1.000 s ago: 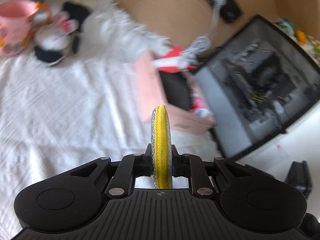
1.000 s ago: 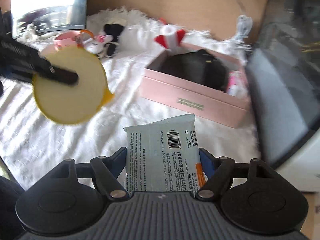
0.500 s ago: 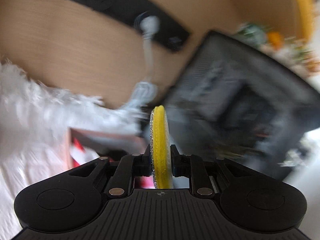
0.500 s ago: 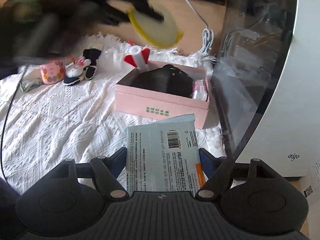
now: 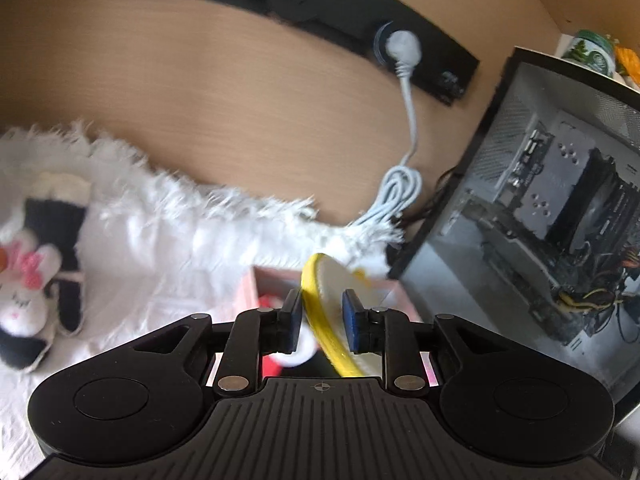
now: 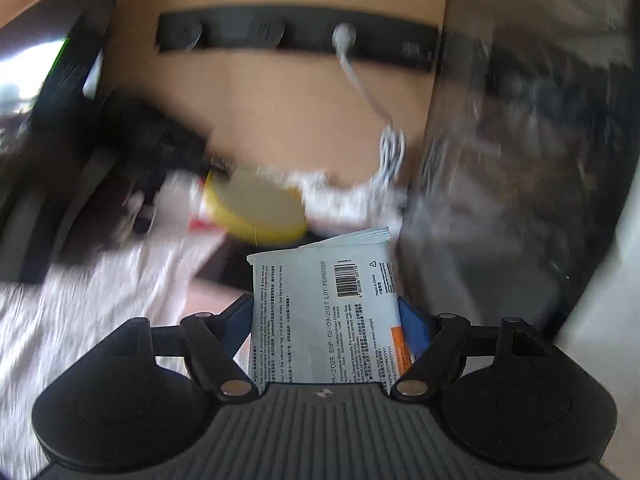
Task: Organize soft objects
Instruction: 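Carry yellow pad into pink box with left gripper while right gripper carries packet toward box, then release the packet into the pink box with right gripper while left gripper releases the pad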
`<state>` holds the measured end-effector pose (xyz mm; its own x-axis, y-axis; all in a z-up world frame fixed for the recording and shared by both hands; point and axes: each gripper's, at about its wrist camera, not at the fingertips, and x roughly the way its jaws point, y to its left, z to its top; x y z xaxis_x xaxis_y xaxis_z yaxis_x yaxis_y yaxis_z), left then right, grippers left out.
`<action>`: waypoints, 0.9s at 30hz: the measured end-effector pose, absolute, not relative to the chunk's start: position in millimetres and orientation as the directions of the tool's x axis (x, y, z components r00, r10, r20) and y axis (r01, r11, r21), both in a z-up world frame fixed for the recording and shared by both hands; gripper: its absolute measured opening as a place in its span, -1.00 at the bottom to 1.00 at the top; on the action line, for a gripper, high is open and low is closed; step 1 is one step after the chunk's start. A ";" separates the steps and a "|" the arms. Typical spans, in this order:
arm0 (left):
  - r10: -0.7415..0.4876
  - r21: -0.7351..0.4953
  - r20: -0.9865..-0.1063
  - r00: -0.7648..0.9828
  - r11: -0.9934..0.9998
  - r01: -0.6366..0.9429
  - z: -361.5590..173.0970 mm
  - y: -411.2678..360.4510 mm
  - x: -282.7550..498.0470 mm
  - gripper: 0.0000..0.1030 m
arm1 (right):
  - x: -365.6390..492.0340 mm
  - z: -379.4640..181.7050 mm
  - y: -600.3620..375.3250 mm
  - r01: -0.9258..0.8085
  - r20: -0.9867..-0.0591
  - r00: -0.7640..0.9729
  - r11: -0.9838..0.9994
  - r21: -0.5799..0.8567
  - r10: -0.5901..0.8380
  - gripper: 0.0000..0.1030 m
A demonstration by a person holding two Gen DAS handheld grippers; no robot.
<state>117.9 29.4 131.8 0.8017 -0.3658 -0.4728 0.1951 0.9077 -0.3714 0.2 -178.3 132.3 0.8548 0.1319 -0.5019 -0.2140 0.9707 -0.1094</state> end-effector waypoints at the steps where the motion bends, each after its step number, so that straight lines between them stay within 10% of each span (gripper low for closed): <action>1: -0.359 -0.371 -0.479 0.801 0.910 0.186 129.9 33.3 116.0 -0.50 | 13.3 139.1 -175.9 -0.213 -0.488 0.862 0.971 -0.106 0.136 0.47; 20: -0.410 -0.184 -0.600 0.687 0.906 0.381 110.5 -39.6 134.7 -0.53 | 119.5 157.0 -179.6 -0.150 -0.498 0.863 0.984 -0.097 0.083 0.48; 27: -0.459 -0.318 -0.513 0.725 0.886 0.337 128.9 -6.2 125.3 -0.54 | 116.1 154.3 -178.8 -0.157 -0.482 0.872 0.982 -0.105 0.088 0.48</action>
